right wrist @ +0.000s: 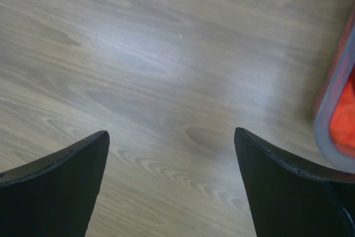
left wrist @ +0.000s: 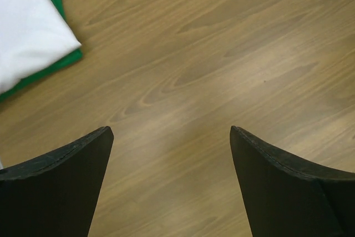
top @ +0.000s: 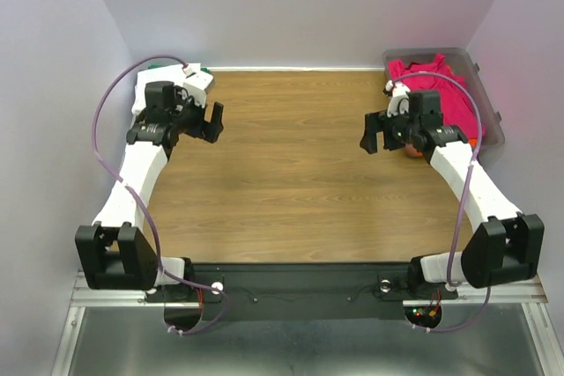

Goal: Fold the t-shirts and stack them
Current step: Neatly place the folded tshirt to the corner

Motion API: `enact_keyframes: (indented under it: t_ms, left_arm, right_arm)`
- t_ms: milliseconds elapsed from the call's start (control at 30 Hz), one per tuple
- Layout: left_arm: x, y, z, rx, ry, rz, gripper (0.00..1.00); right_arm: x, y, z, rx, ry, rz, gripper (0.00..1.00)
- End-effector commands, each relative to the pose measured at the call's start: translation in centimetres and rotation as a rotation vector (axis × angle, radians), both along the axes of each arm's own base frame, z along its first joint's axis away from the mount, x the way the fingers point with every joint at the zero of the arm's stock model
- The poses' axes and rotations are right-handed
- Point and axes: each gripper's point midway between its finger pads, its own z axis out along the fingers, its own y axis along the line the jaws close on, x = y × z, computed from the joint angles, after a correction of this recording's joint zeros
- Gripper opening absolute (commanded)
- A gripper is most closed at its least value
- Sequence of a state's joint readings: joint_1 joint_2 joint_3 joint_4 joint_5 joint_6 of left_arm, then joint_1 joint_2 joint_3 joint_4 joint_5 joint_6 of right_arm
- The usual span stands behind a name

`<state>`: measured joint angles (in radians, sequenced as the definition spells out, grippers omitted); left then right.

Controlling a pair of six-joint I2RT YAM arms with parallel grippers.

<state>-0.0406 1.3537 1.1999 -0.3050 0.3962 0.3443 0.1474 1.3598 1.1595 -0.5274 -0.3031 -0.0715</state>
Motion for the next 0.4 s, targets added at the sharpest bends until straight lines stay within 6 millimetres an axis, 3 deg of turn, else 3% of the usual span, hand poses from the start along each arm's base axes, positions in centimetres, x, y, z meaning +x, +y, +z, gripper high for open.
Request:
enact_keyframes:
  t_ms: [0, 67, 133, 367]
  left_arm:
    - [-3.2, -0.7, 0.4, -0.049, 0.01, 0.013, 0.99]
    - [-4.4, -0.4, -0.3, -0.041, 0.019, 0.023, 0.99]
    - [-5.9, -0.2, 0.4, -0.037, -0.01, 0.033, 0.99]
    - [-7.6, 0.2, -0.2, -0.077, -0.006, 0.099, 0.99]
  right_arm:
    - [-2.1, -0.8, -1.3, 0.011, 0.047, -0.049, 1.0]
    - [-2.9, -1.0, -0.8, 0.021, 0.028, -0.06, 1.0]
    - [-4.0, -1.0, -0.8, 0.033, 0.022, -0.055, 1.0]
    - [-5.4, -1.3, 0.4, 0.096, -0.008, -0.083, 1.0]
